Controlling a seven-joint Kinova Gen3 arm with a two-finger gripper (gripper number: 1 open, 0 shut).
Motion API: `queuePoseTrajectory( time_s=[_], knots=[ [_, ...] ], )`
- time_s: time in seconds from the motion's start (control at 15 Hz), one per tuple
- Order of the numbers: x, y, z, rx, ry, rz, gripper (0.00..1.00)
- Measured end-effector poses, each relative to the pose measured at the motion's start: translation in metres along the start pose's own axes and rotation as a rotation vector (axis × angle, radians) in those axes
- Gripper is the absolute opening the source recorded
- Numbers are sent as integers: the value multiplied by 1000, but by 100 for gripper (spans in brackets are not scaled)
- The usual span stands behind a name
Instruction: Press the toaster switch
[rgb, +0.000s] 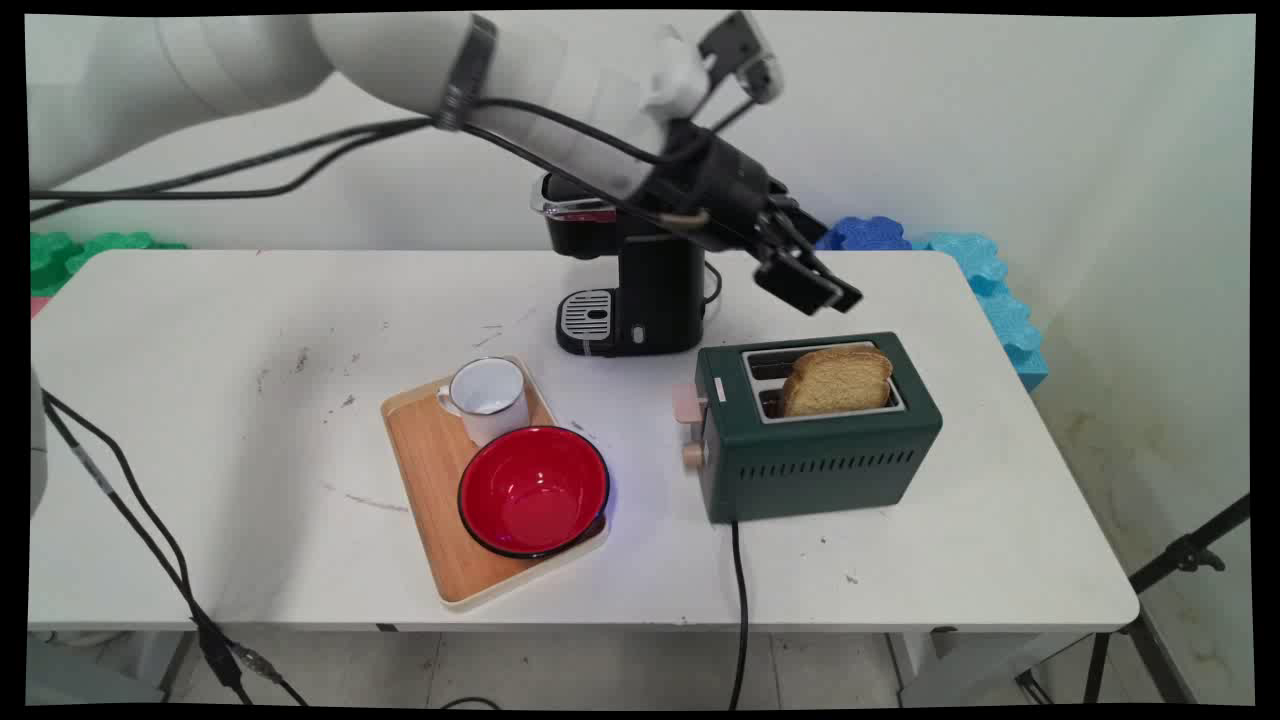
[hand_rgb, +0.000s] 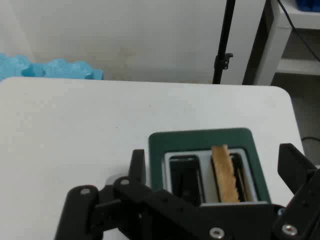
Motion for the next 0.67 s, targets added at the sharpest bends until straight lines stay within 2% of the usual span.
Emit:
queuePoseTrajectory(
  time_s=[0.2, 0.6, 0.67],
  knots=[
    [-15, -9, -28, 1, -2, 30, 100],
    [-69, -18, -58, -23, -35, 33, 100],
    [-74, -19, -60, -24, -38, 30, 0]
  ],
)
